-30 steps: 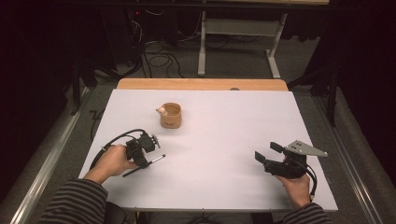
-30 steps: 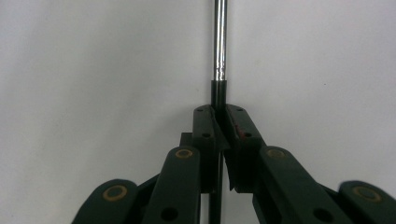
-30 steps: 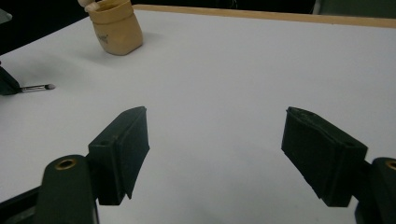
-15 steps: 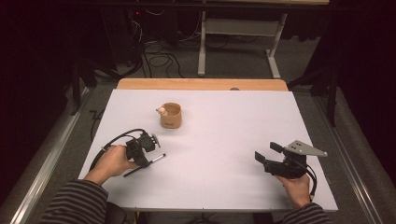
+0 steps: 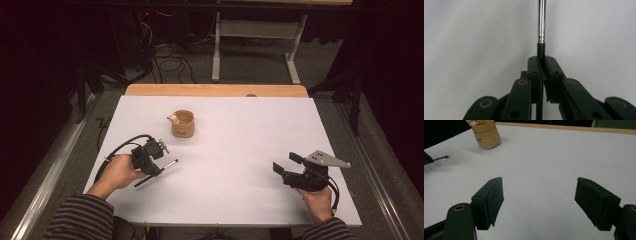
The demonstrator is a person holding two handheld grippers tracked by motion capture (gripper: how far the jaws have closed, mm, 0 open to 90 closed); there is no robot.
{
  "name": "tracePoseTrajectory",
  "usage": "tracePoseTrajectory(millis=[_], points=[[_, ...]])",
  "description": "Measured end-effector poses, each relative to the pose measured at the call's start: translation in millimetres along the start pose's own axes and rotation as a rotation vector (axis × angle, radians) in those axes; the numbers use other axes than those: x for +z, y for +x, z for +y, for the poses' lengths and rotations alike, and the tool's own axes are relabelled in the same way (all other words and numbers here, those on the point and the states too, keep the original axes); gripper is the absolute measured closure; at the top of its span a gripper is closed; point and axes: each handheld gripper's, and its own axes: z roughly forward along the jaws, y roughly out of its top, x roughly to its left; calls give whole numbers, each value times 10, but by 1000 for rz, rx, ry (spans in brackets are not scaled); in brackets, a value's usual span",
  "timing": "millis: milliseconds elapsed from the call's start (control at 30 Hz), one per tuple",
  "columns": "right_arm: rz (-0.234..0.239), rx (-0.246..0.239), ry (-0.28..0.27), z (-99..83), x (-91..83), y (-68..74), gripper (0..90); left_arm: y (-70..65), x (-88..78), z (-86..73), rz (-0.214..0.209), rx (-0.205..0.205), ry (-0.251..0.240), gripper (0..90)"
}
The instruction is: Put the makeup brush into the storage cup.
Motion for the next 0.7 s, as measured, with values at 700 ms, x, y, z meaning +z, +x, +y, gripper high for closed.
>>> tracePoseTrajectory(millis=[700], points=[[0, 0, -1, 0, -1, 0, 242, 4, -203, -46, -27, -29, -146, 834]])
